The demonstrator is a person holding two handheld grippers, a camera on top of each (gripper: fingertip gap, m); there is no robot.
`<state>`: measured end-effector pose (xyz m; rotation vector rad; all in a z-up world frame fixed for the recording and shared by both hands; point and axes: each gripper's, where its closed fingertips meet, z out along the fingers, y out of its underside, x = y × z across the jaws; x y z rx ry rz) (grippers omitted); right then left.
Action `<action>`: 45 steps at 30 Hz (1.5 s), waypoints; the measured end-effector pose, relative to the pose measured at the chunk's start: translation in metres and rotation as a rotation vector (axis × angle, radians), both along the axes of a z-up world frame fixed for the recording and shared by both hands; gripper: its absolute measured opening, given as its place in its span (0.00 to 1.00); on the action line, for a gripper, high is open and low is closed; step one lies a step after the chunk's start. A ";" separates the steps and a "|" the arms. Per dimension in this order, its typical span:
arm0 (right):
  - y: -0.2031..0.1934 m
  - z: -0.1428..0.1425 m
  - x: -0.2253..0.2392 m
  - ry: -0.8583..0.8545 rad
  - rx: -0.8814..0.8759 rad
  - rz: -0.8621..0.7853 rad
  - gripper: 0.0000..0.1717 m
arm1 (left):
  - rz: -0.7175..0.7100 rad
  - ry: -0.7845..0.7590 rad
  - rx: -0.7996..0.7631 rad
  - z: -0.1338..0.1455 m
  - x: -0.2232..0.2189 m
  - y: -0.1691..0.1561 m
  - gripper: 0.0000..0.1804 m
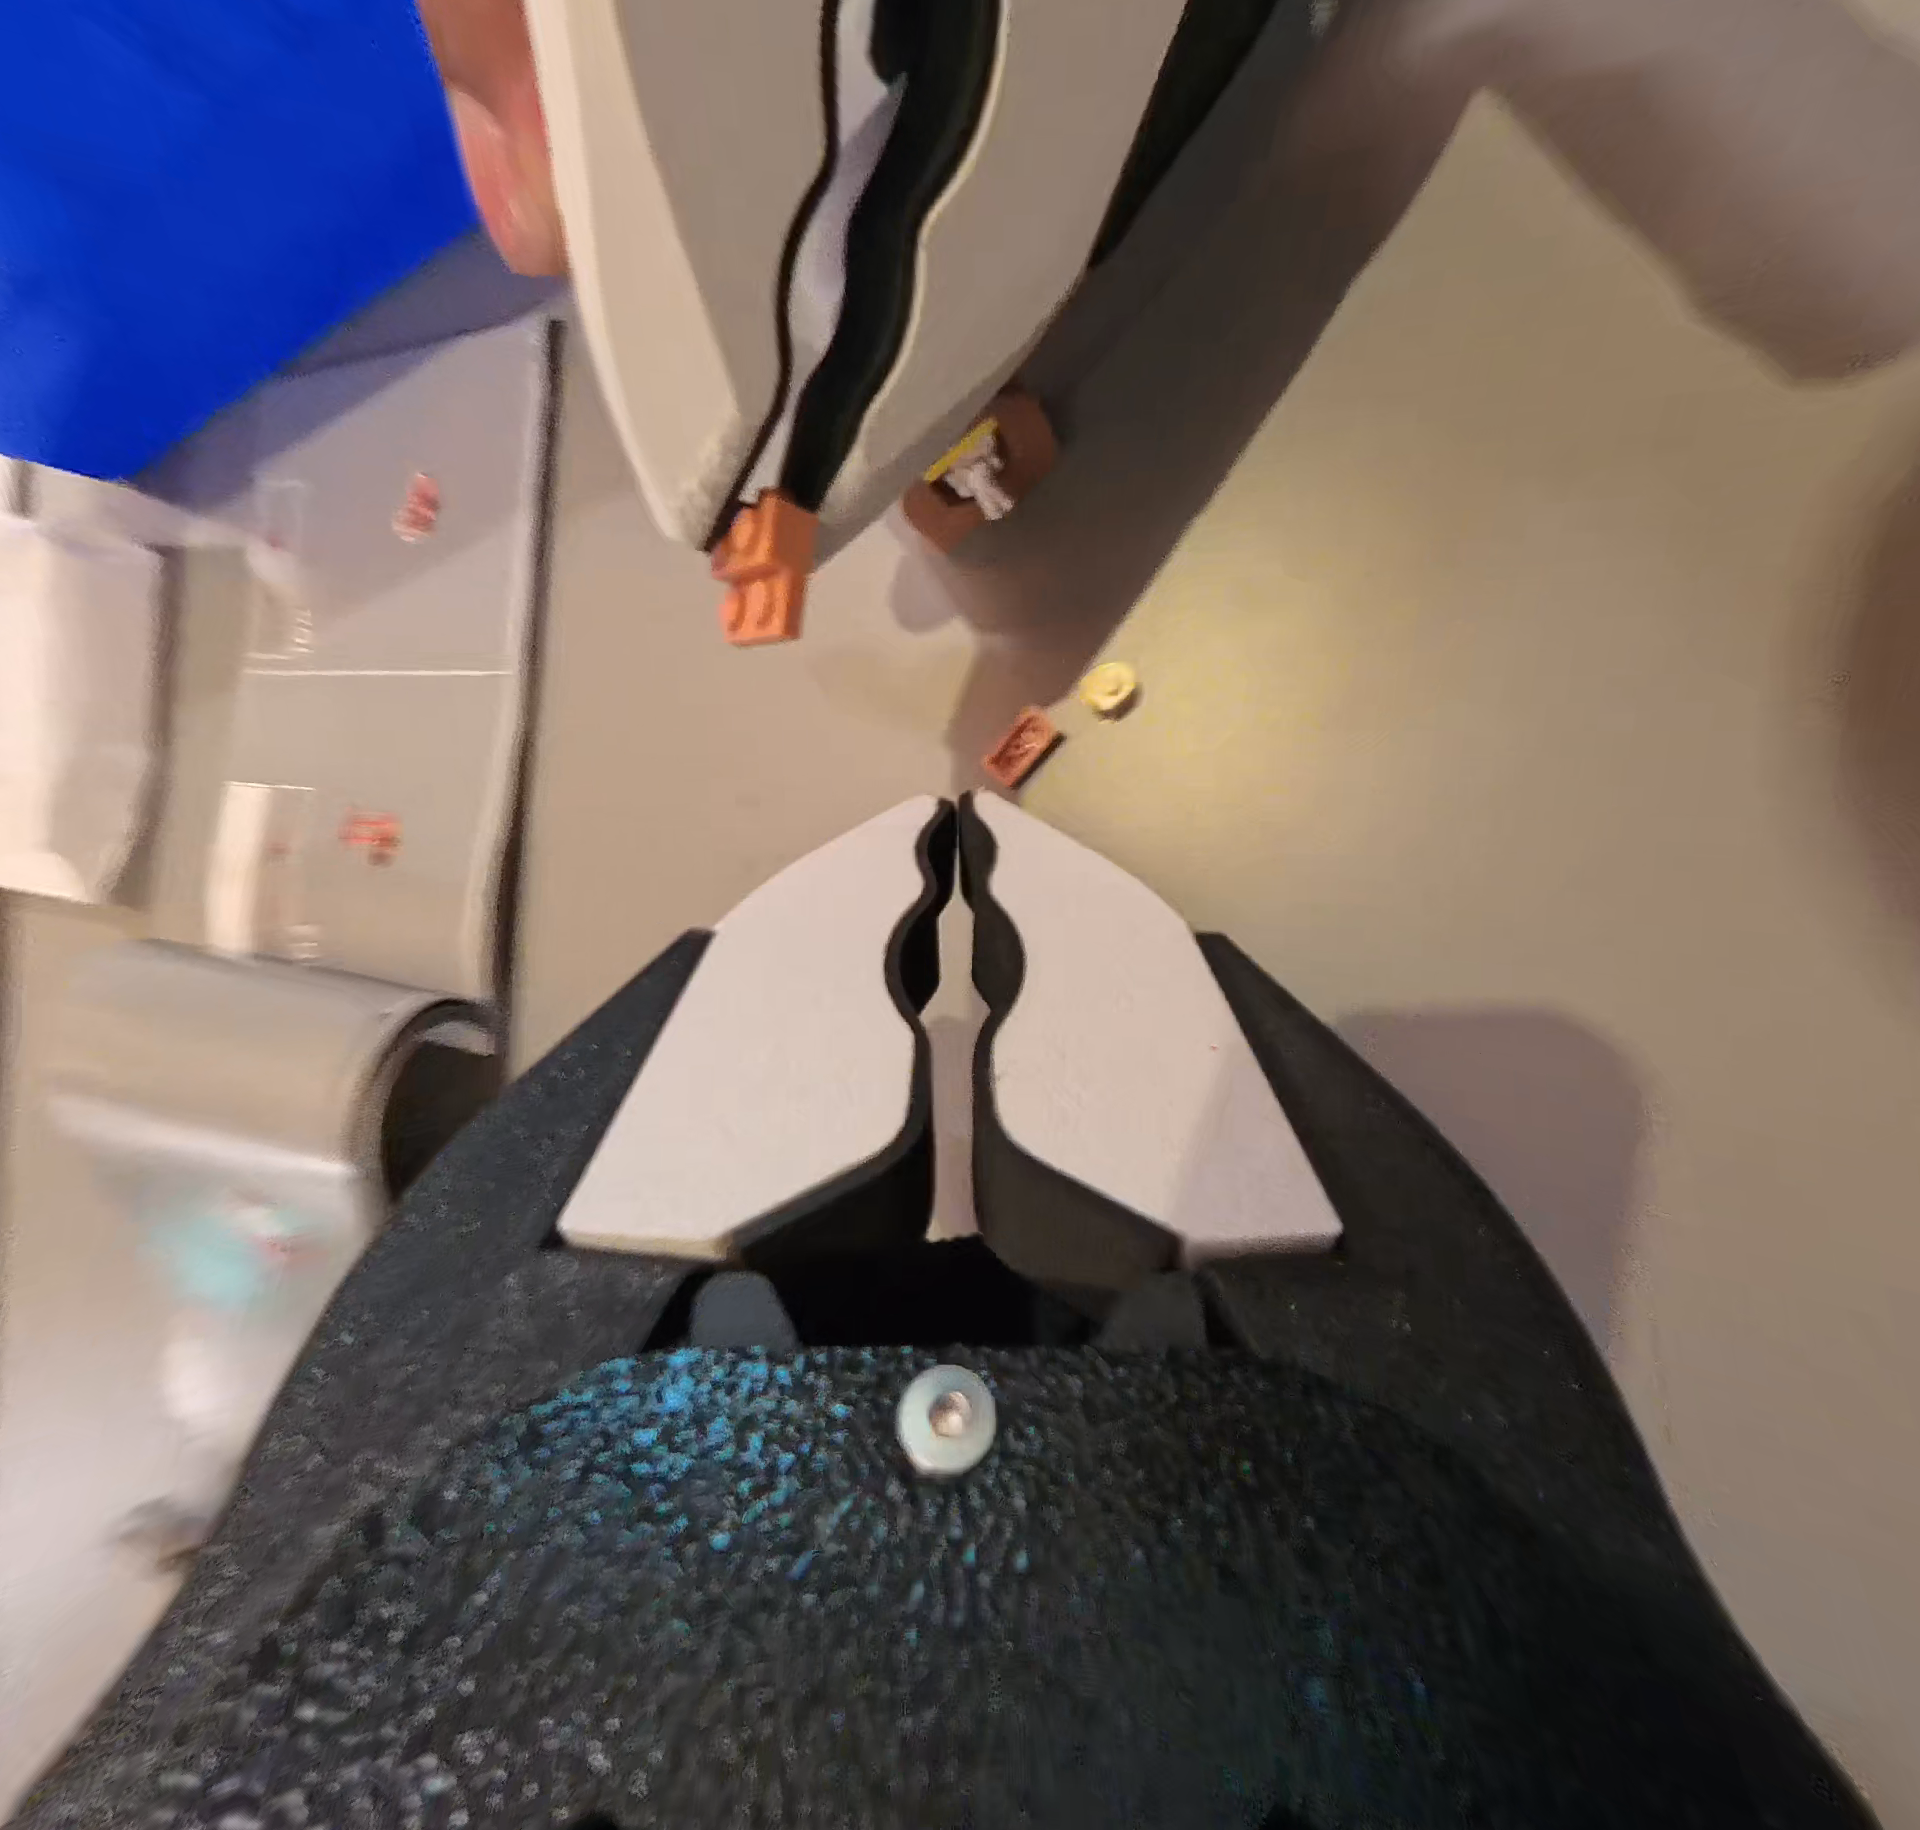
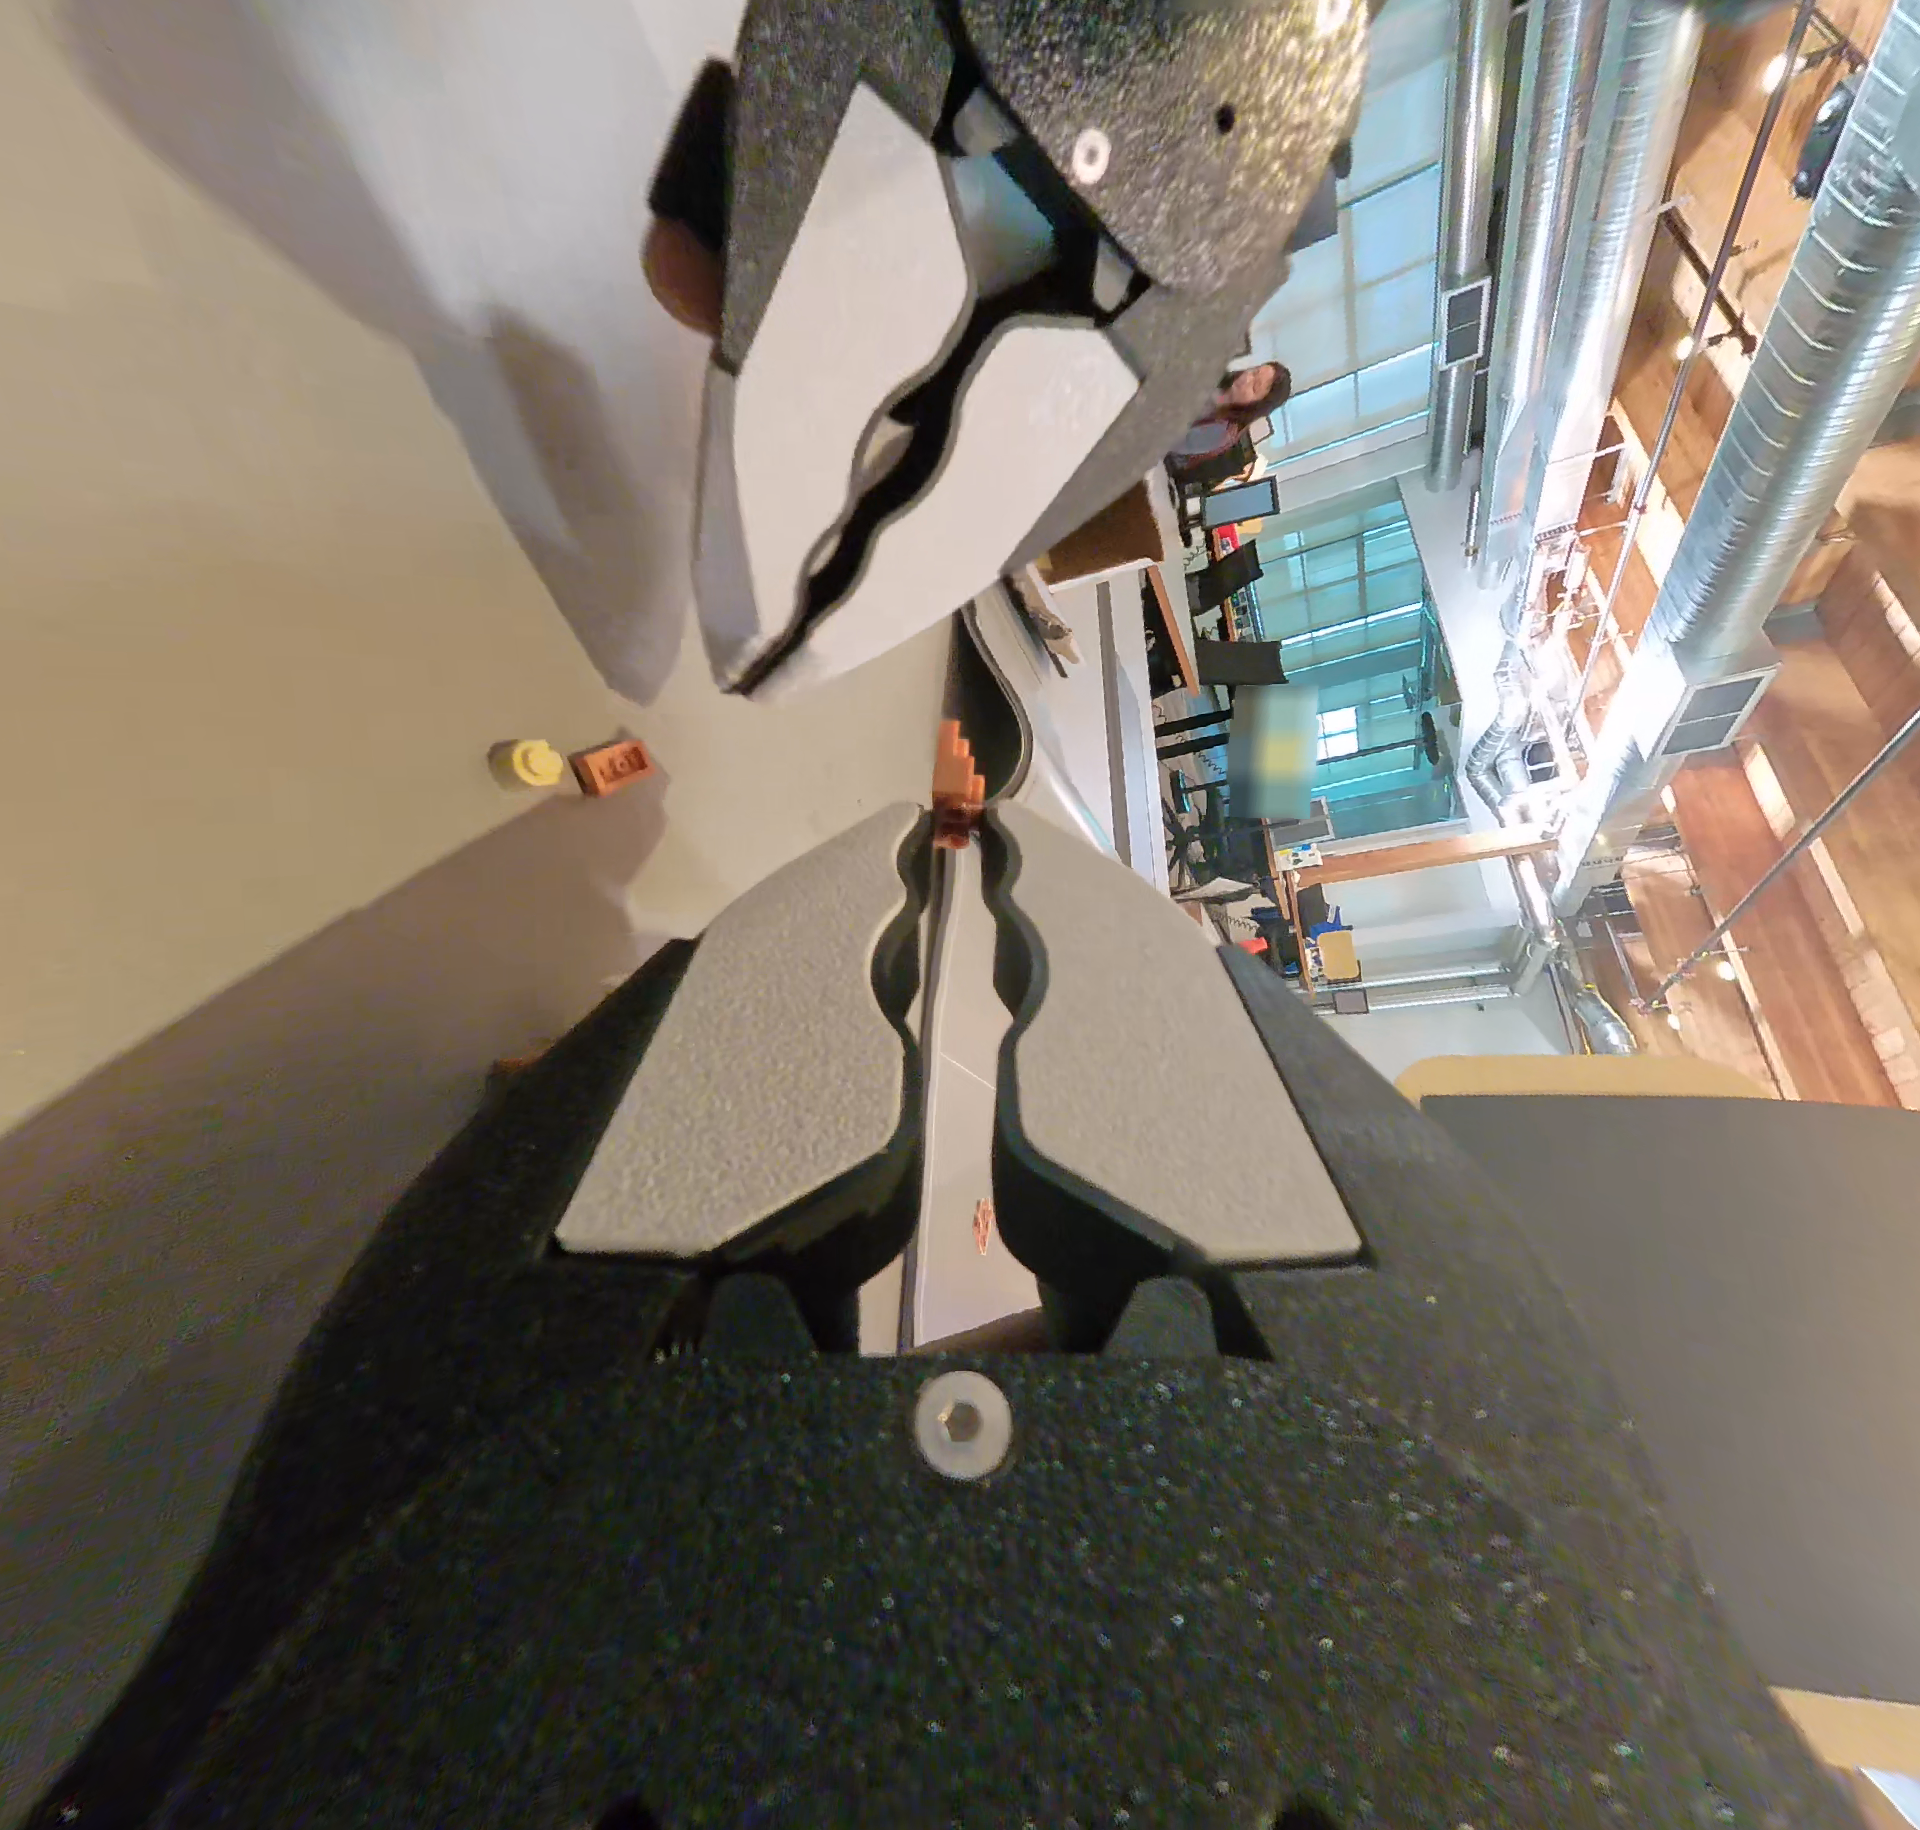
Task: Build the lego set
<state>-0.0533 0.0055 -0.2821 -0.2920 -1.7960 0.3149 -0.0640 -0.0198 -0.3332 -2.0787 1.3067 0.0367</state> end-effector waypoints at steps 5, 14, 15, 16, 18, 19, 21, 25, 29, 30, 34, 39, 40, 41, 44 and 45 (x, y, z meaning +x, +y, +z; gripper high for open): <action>-0.003 -0.001 0.000 -0.005 0.006 0.009 0.05 | -0.038 -0.070 -0.026 -0.013 0.007 0.002 0.13; 0.000 0.000 0.001 -0.008 0.003 0.006 0.05 | -0.227 -0.176 -0.187 -0.023 0.013 0.005 0.05; 0.000 0.000 0.001 -0.006 0.002 0.004 0.05 | -0.227 -0.178 -0.216 -0.023 0.013 0.004 0.05; 0.001 0.001 0.001 -0.004 0.000 0.002 0.05 | -0.205 -0.155 -0.217 -0.023 0.009 0.006 0.04; 0.003 0.002 0.001 0.001 -0.002 -0.008 0.04 | -0.168 -0.055 -0.102 -0.015 -0.004 0.017 0.04; 0.005 0.003 0.000 0.003 -0.005 -0.012 0.05 | -0.166 0.006 -0.008 -0.006 -0.009 0.023 0.04; 0.006 0.004 0.000 0.006 -0.017 -0.019 0.05 | -0.194 0.143 0.216 0.019 -0.013 0.030 0.05; 0.008 0.003 -0.001 0.005 -0.017 -0.030 0.05 | -0.241 0.301 0.375 0.039 -0.014 0.023 0.11; 0.010 0.004 -0.001 0.005 -0.018 -0.042 0.05 | -0.185 0.236 0.297 0.028 -0.023 0.018 0.14; 0.010 0.004 -0.001 0.004 -0.019 -0.046 0.05 | -0.155 0.210 0.268 0.025 -0.026 0.018 0.14; 0.012 0.003 -0.001 0.001 -0.022 -0.051 0.05 | -0.029 0.101 0.179 0.016 -0.040 0.019 0.14; 0.012 0.001 -0.001 -0.006 -0.018 -0.051 0.05 | 0.103 -0.057 0.000 0.003 -0.047 0.008 0.14; 0.012 0.000 -0.001 -0.008 -0.017 -0.052 0.05 | 0.125 -0.076 -0.033 0.000 -0.049 0.005 0.14; 0.012 0.000 -0.001 -0.009 -0.016 -0.051 0.05 | 0.145 -0.088 -0.061 -0.002 -0.052 0.002 0.14; 0.012 -0.001 -0.001 -0.013 -0.014 -0.049 0.04 | 0.169 -0.069 -0.091 -0.007 -0.064 -0.008 0.14; 0.012 -0.001 -0.001 -0.014 -0.013 -0.049 0.04 | 0.183 -0.059 -0.099 -0.008 -0.069 -0.011 0.14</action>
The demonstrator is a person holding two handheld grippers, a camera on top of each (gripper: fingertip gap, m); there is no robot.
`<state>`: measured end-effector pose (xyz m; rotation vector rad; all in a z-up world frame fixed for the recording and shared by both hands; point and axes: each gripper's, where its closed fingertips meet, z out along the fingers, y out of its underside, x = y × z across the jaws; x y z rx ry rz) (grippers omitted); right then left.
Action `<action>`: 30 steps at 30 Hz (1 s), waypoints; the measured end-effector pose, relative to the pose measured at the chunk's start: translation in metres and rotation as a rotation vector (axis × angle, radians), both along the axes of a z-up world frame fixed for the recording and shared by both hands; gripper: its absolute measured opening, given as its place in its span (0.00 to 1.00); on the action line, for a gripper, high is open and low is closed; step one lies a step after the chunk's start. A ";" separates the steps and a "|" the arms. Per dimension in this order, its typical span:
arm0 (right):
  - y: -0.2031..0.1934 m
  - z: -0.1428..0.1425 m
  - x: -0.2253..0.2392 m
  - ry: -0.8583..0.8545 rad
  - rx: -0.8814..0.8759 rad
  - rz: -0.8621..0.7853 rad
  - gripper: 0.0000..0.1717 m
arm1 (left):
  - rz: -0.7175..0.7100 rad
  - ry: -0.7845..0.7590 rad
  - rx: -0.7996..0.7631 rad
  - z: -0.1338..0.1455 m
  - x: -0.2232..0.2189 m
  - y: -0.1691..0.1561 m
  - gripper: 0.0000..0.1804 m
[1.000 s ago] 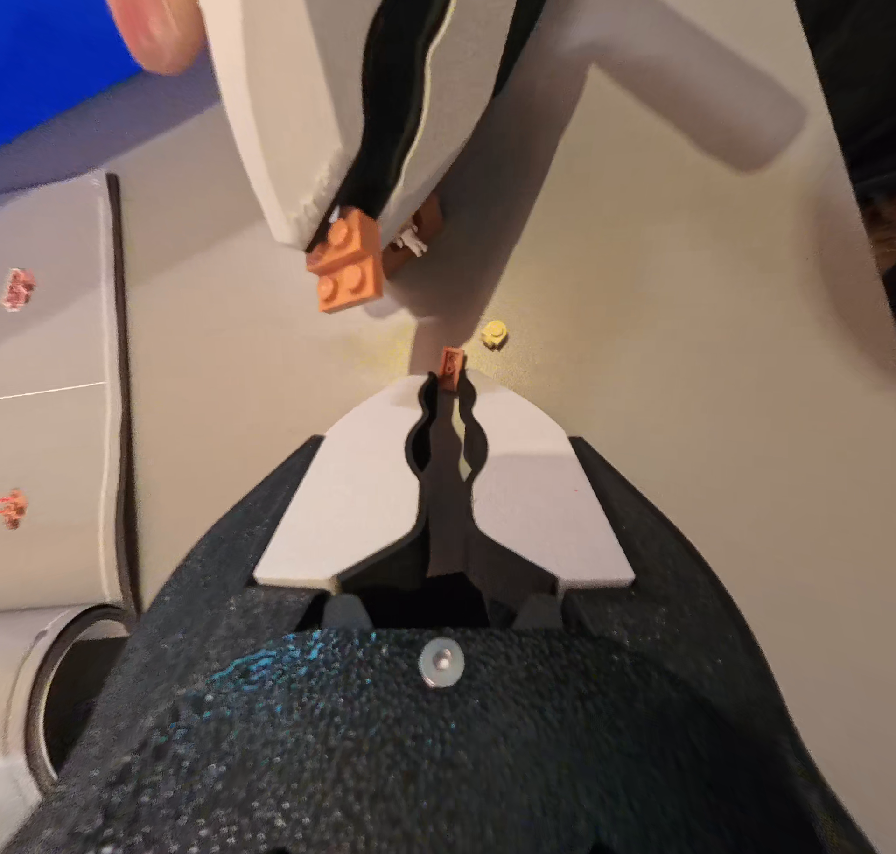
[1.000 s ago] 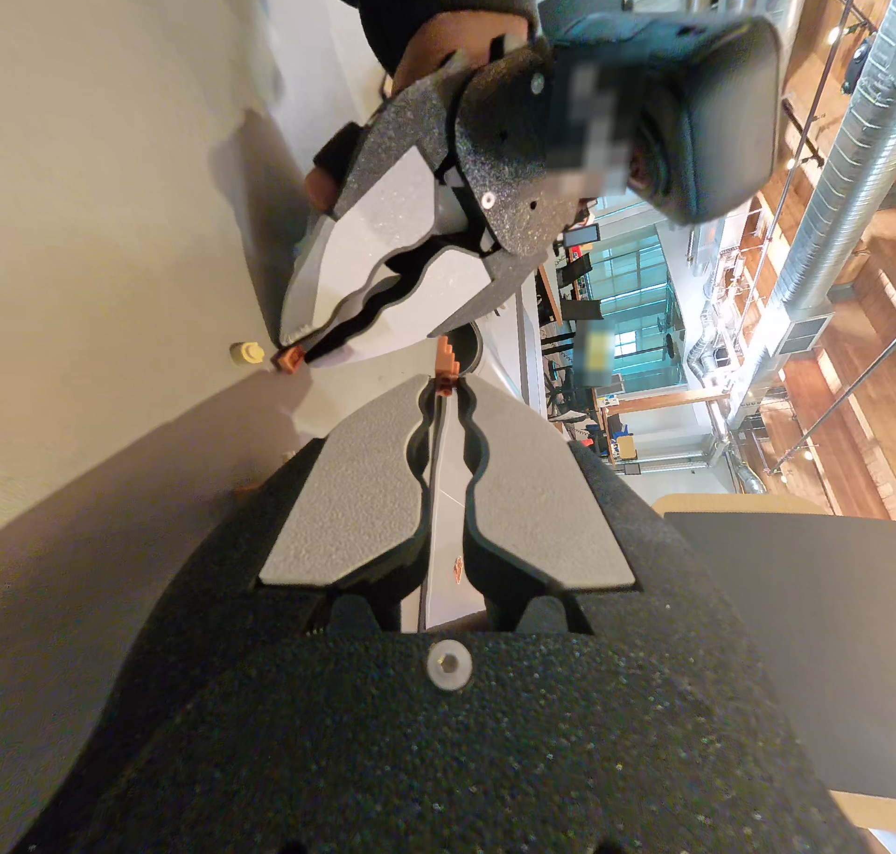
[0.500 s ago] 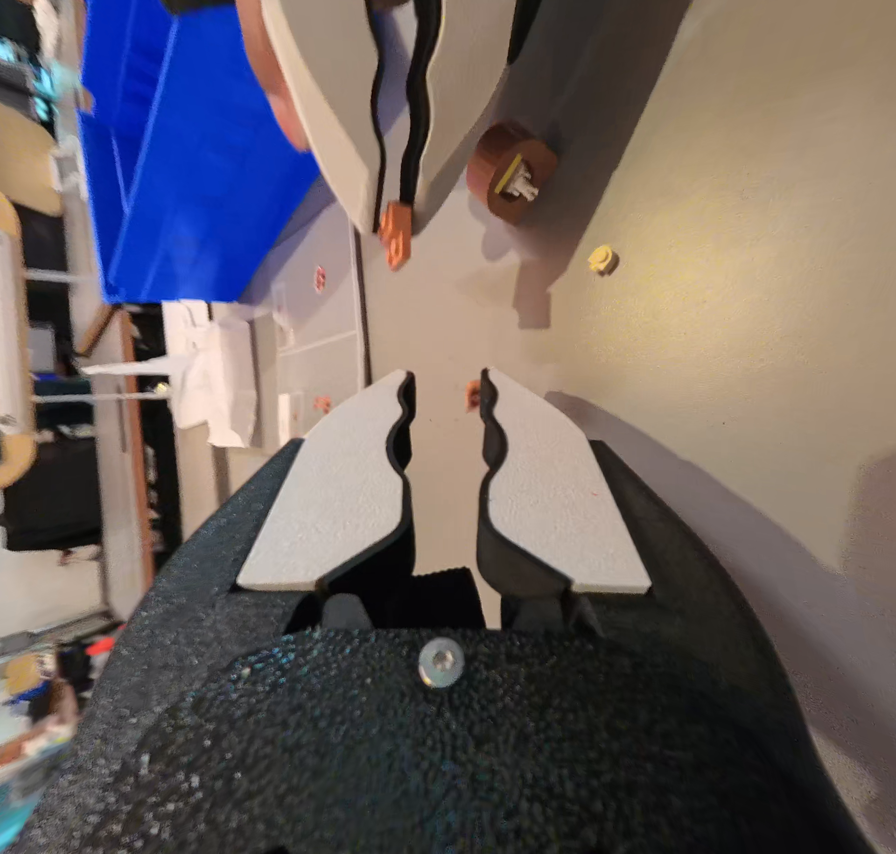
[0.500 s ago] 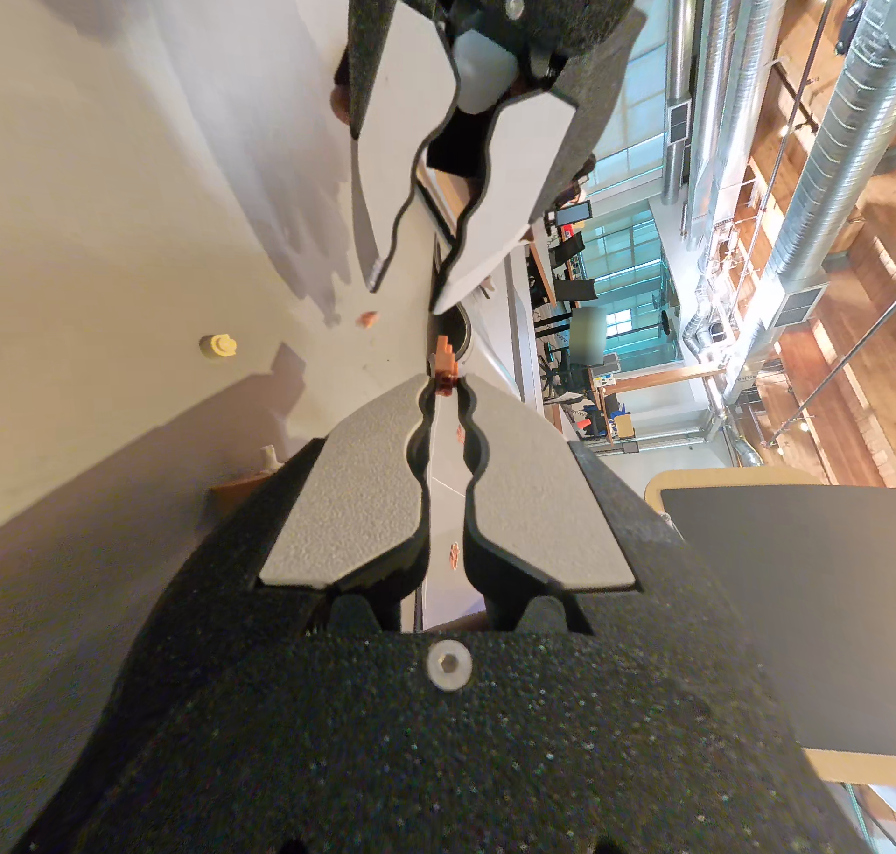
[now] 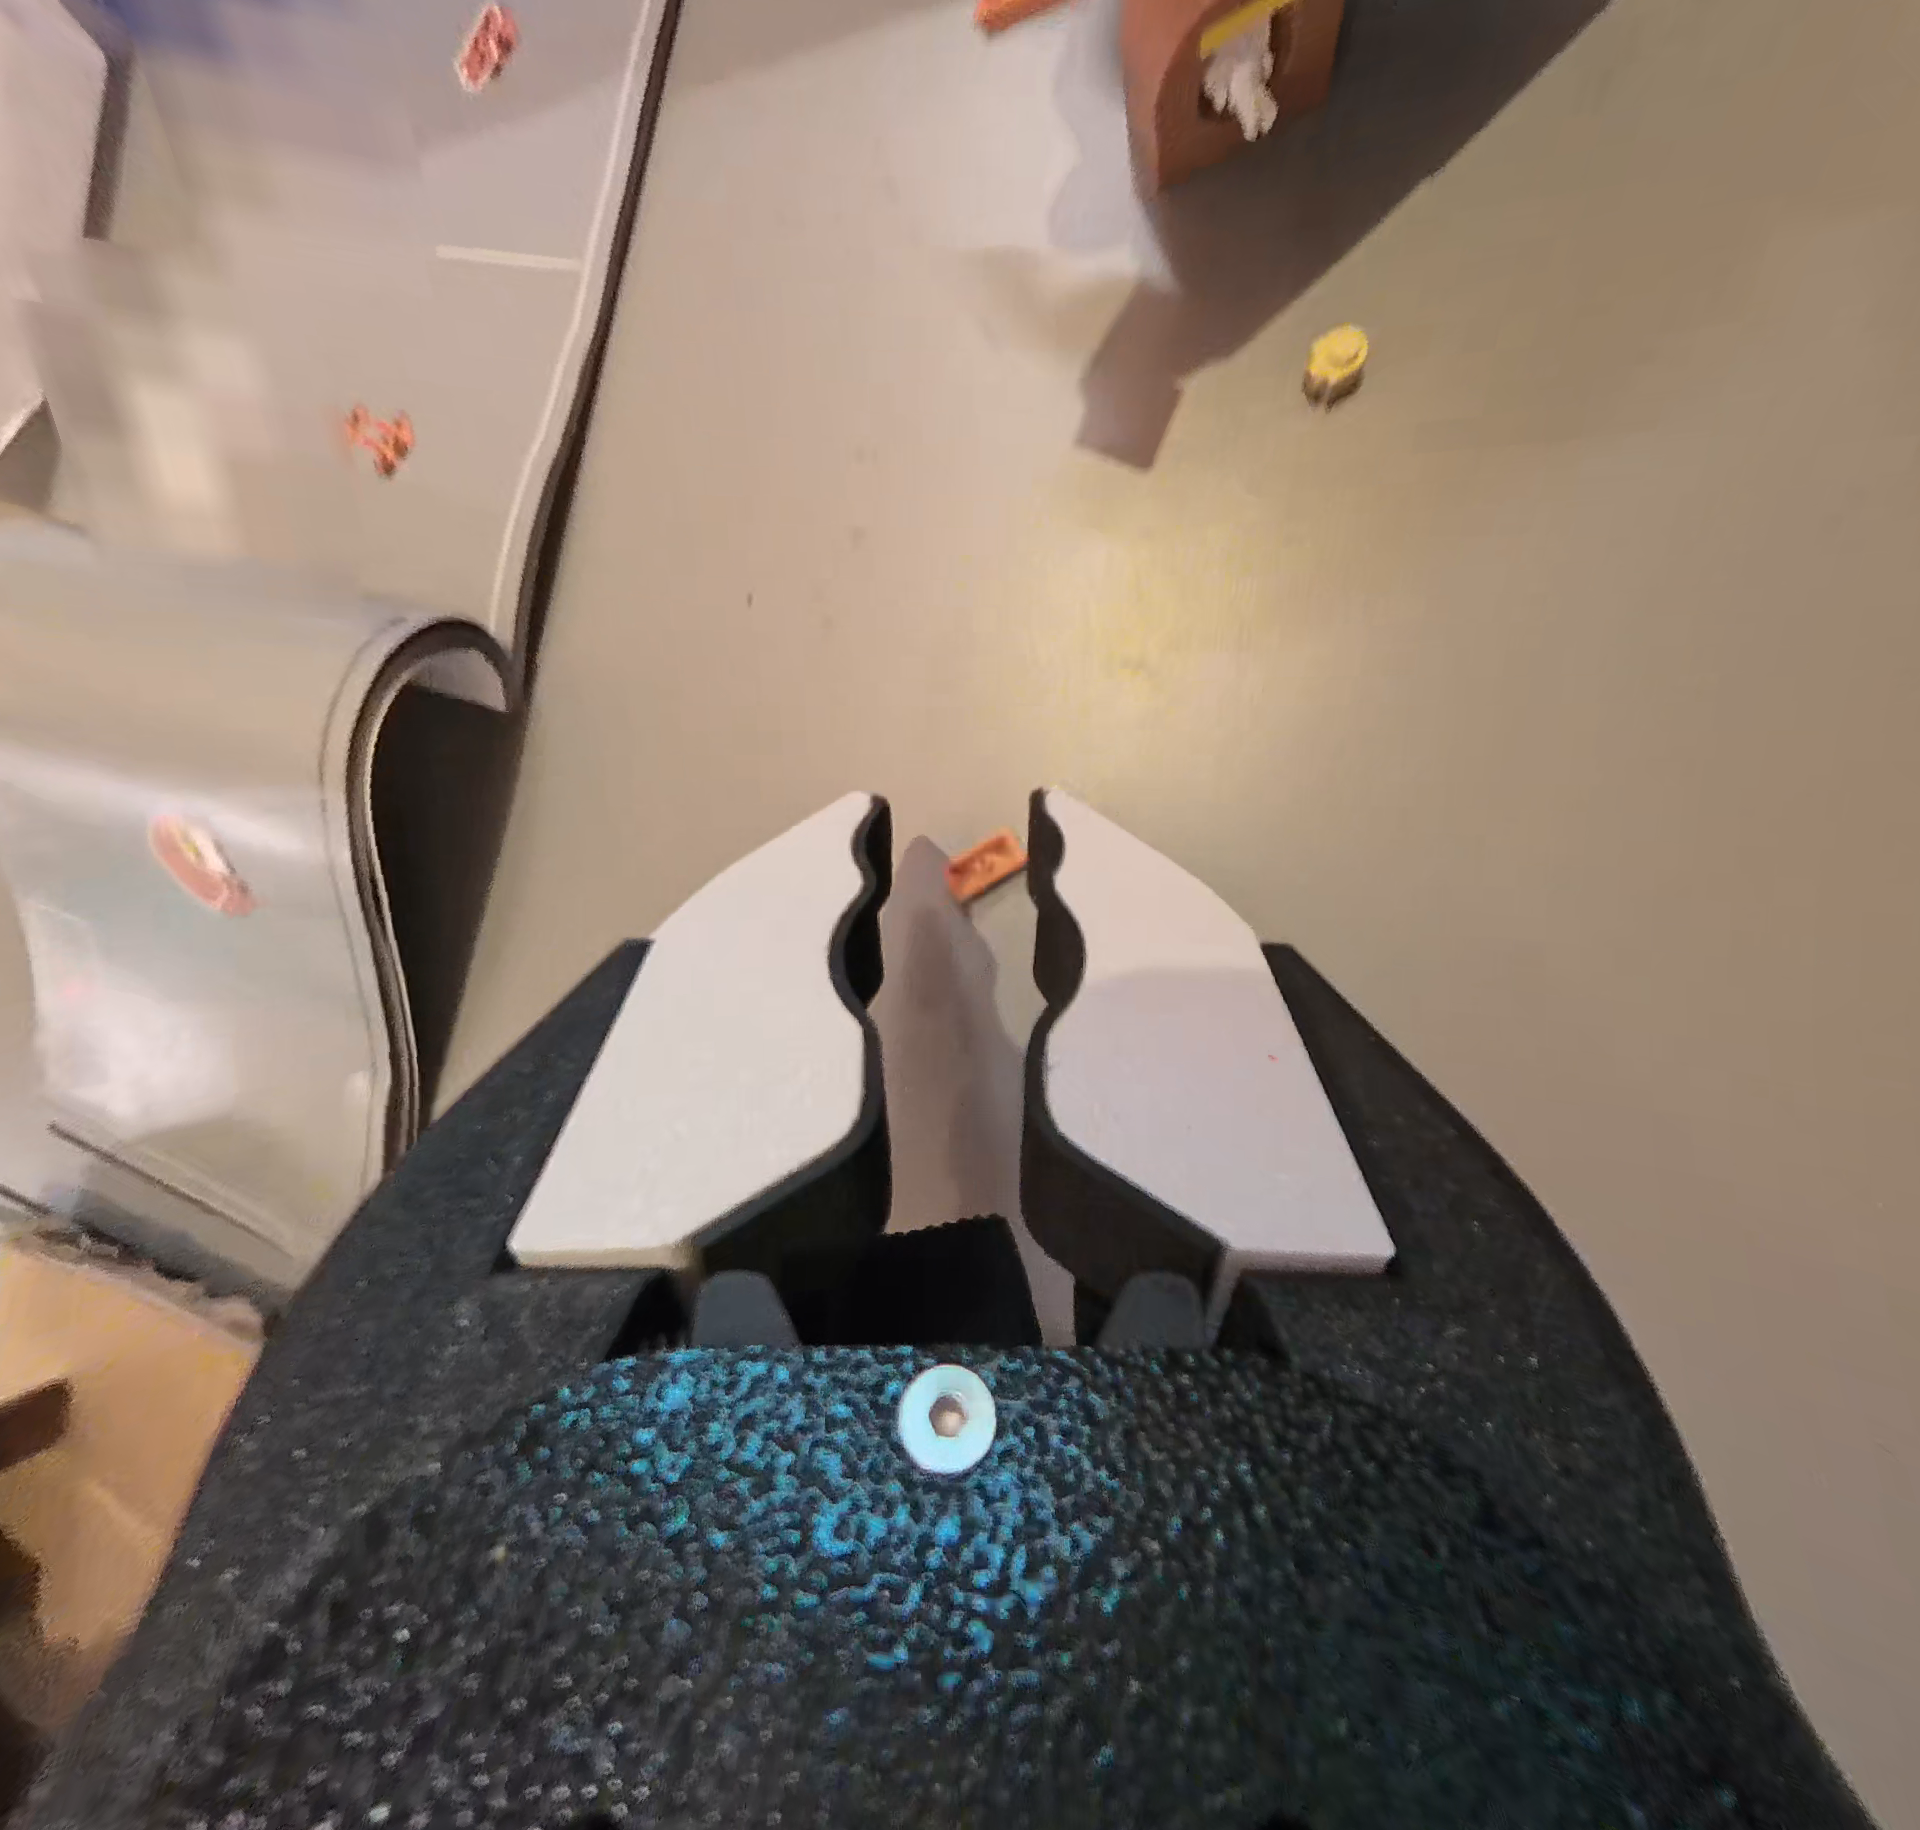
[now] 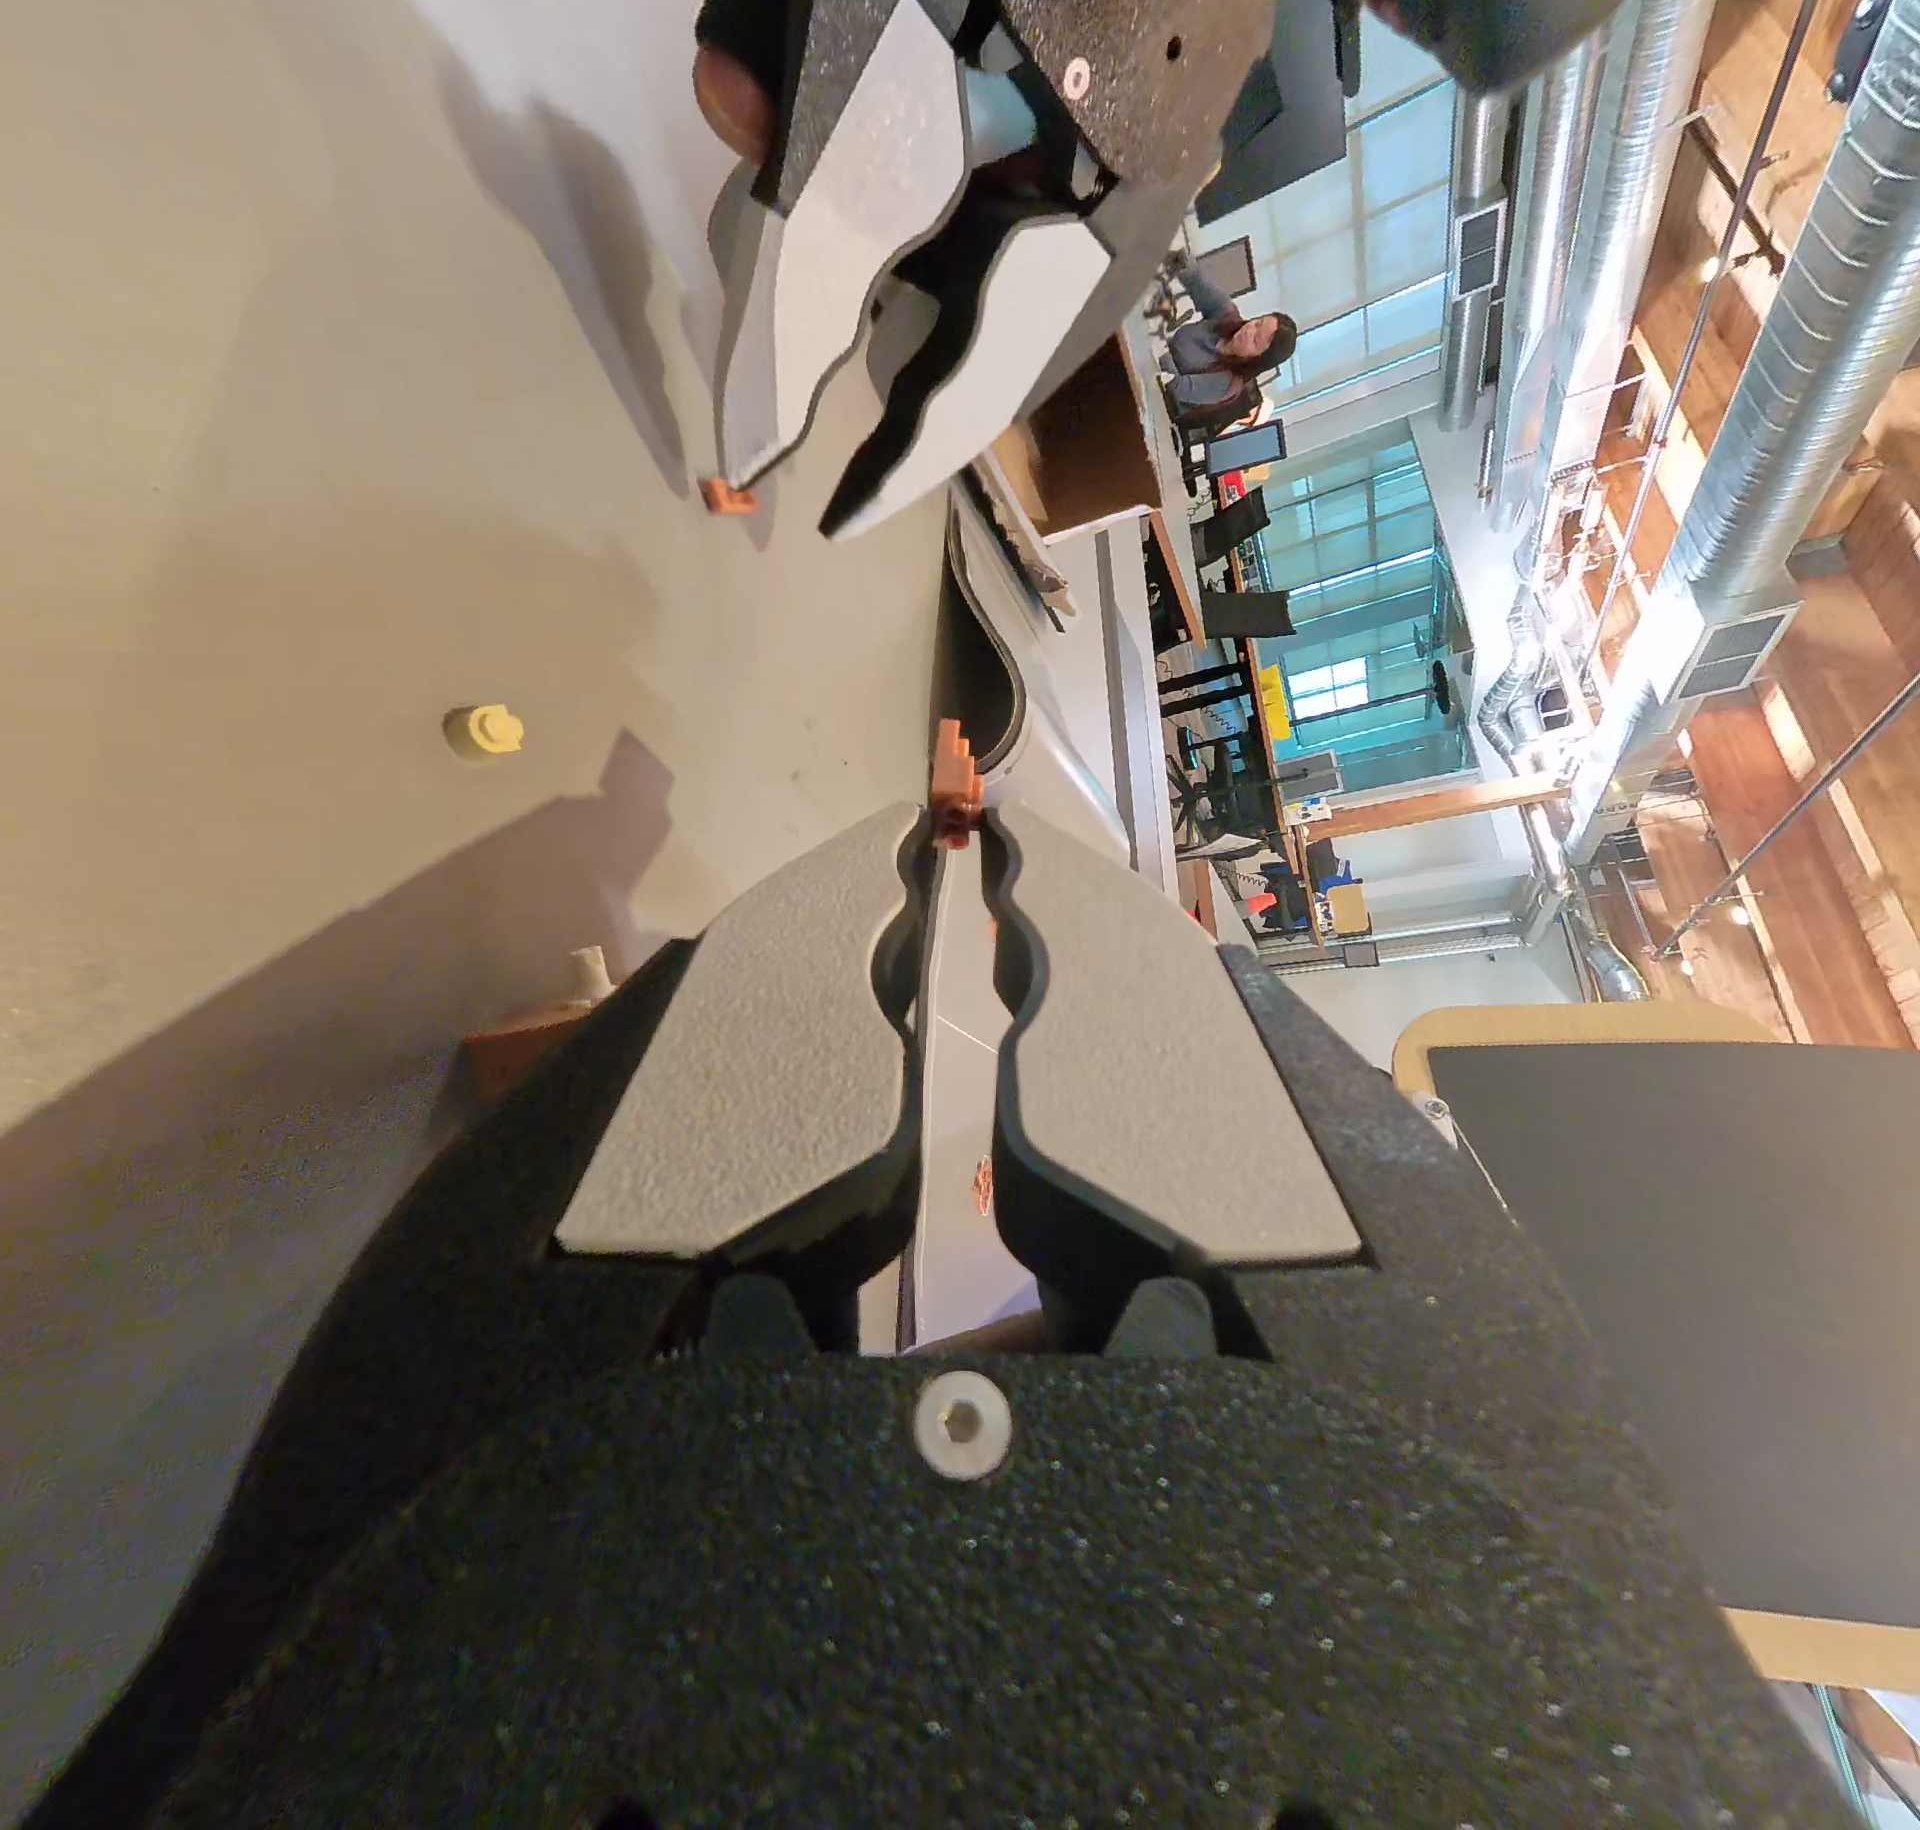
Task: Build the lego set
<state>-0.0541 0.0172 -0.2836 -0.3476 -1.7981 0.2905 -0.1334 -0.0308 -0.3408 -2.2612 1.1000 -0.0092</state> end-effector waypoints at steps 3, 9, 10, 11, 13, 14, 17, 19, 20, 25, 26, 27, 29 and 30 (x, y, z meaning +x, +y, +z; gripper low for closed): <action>0.000 -0.001 0.000 -0.005 -0.002 -0.001 0.05 | 0.080 -0.005 -0.038 0.001 -0.012 -0.007 0.12; -0.001 -0.010 -0.003 -0.063 -0.039 -0.026 0.05 | 0.250 -0.083 -0.092 -0.006 -0.009 -0.009 0.14; -0.003 -0.013 -0.005 -0.081 -0.053 -0.028 0.05 | 0.271 -0.079 -0.103 -0.011 -0.009 -0.009 0.15; -0.004 -0.018 -0.006 -0.103 -0.057 -0.032 0.05 | 0.285 -0.077 -0.117 -0.015 -0.010 -0.009 0.15; -0.003 -0.023 -0.011 -0.130 -0.040 -0.061 0.05 | 0.304 -0.127 -0.123 -0.015 -0.006 -0.007 0.12; -0.002 -0.025 -0.013 -0.149 -0.031 -0.072 0.05 | 0.310 -0.141 -0.124 -0.015 -0.005 -0.006 0.09; 0.001 -0.030 -0.015 -0.236 -0.001 -0.093 0.05 | 0.319 -0.172 -0.120 -0.015 -0.004 -0.003 0.09; 0.005 -0.035 -0.013 -0.296 0.041 -0.120 0.05 | 0.309 -0.198 -0.115 -0.015 -0.002 -0.001 0.09; 0.007 -0.036 -0.012 -0.320 0.060 -0.131 0.05 | 0.301 -0.208 -0.109 -0.015 -0.001 0.000 0.09; 0.016 -0.024 -0.008 -0.292 0.093 -0.201 0.05 | 0.271 -0.203 -0.068 -0.015 -0.002 0.006 0.09; 0.019 -0.017 -0.005 -0.262 0.074 -0.226 0.05 | 0.262 -0.202 -0.060 -0.015 -0.002 0.006 0.09; 0.022 -0.009 -0.001 -0.227 0.043 -0.257 0.05 | 0.254 -0.203 -0.050 -0.015 -0.002 0.007 0.09; 0.028 0.007 0.012 -0.146 -0.046 -0.336 0.05 | 0.240 -0.213 -0.031 -0.015 -0.002 0.006 0.09; 0.027 0.008 0.020 -0.130 -0.105 -0.368 0.05 | 0.234 -0.225 -0.025 -0.015 -0.001 0.004 0.09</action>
